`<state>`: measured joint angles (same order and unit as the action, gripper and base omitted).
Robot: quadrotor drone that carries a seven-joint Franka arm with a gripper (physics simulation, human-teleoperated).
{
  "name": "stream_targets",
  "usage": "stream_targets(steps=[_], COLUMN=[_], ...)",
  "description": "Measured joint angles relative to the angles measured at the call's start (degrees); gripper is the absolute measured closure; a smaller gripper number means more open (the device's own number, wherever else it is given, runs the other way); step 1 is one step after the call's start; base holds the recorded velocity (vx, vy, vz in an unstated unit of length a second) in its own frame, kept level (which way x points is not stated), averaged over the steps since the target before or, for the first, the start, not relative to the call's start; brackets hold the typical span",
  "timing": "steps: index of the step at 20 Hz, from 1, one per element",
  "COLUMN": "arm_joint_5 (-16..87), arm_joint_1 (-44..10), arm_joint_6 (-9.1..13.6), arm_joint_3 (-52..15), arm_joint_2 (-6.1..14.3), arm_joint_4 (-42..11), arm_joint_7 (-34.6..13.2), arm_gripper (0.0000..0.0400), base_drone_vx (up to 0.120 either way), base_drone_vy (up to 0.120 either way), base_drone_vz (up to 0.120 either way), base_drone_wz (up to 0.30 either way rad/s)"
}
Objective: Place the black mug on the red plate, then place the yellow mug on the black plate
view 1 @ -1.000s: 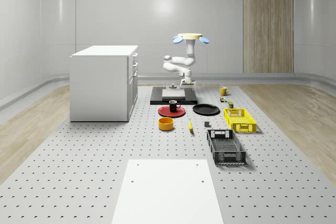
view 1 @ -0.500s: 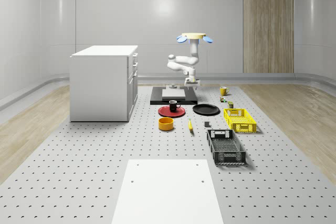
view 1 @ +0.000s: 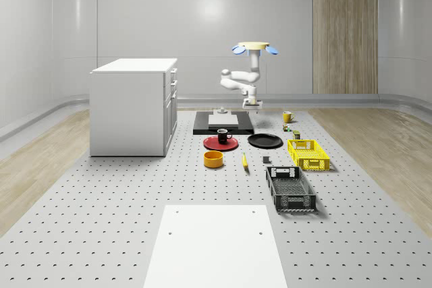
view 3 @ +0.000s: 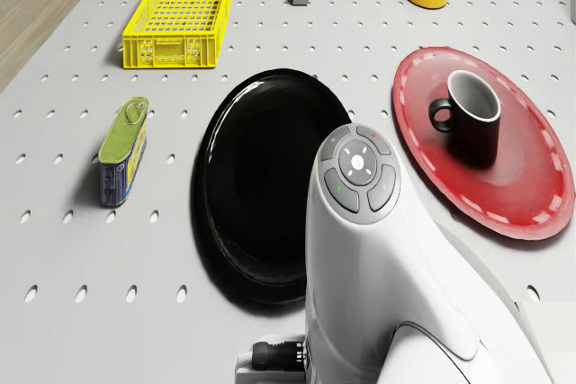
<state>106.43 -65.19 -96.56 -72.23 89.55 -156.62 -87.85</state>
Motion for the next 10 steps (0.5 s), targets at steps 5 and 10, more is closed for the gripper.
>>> stream_targets(steps=[5,10], arm_joint_5=[0.0,0.0], arm_joint_1=[0.0,0.0], arm_joint_6=[-0.1,-0.1], arm_joint_3=[0.0,0.0], arm_joint_2=[0.1,0.1], arm_joint_4=[0.0,0.0], arm_joint_7=[0.0,0.0], arm_gripper=[0.0000,0.0000], base_drone_vx=[-0.120,-0.120], base_drone_vy=[0.120,0.120], base_drone_vz=[0.000,0.040], base_drone_wz=[0.000,0.000])
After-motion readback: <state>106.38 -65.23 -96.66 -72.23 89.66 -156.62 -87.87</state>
